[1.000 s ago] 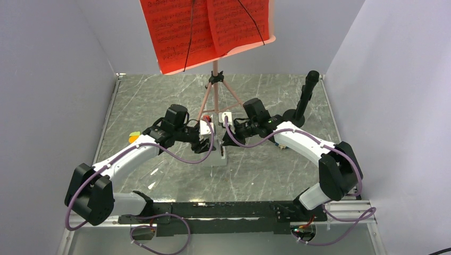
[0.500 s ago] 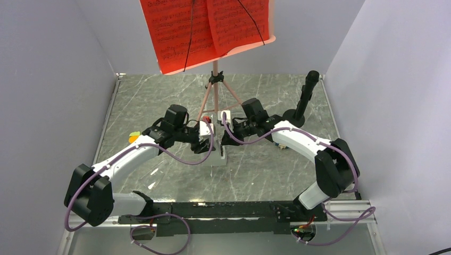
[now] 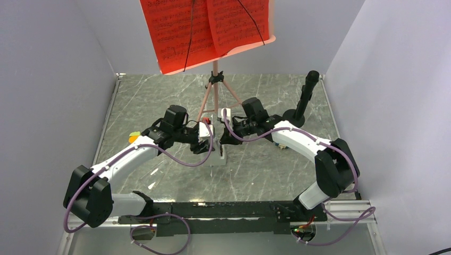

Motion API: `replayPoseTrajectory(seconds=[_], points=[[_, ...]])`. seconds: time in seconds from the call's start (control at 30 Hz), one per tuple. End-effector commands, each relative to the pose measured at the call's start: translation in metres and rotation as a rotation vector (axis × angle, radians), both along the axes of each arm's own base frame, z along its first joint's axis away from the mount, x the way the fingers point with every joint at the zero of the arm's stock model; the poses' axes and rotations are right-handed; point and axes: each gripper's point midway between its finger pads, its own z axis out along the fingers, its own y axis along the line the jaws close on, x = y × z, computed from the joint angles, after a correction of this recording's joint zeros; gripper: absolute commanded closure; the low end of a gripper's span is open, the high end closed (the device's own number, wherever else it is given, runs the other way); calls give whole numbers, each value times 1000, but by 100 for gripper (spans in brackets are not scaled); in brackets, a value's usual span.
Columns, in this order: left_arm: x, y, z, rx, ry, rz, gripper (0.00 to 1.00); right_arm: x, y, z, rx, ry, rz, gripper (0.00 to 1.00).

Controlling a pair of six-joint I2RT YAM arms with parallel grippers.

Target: Pack up the instrument practice props

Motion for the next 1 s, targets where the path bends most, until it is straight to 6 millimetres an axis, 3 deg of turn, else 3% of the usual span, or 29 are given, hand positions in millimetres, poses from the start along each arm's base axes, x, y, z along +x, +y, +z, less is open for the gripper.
replayPoseTrajectory(seconds=[0.0, 0.53, 0.97], points=[[10, 12, -15, 65, -57, 28, 99, 5, 16, 27, 91, -31, 30, 82], [15, 10, -13, 46, -62, 59, 99, 4, 24, 32, 122, -5, 32, 81], [24, 8, -10, 30, -52, 113, 99, -11, 22, 38, 132, -42, 120, 70]])
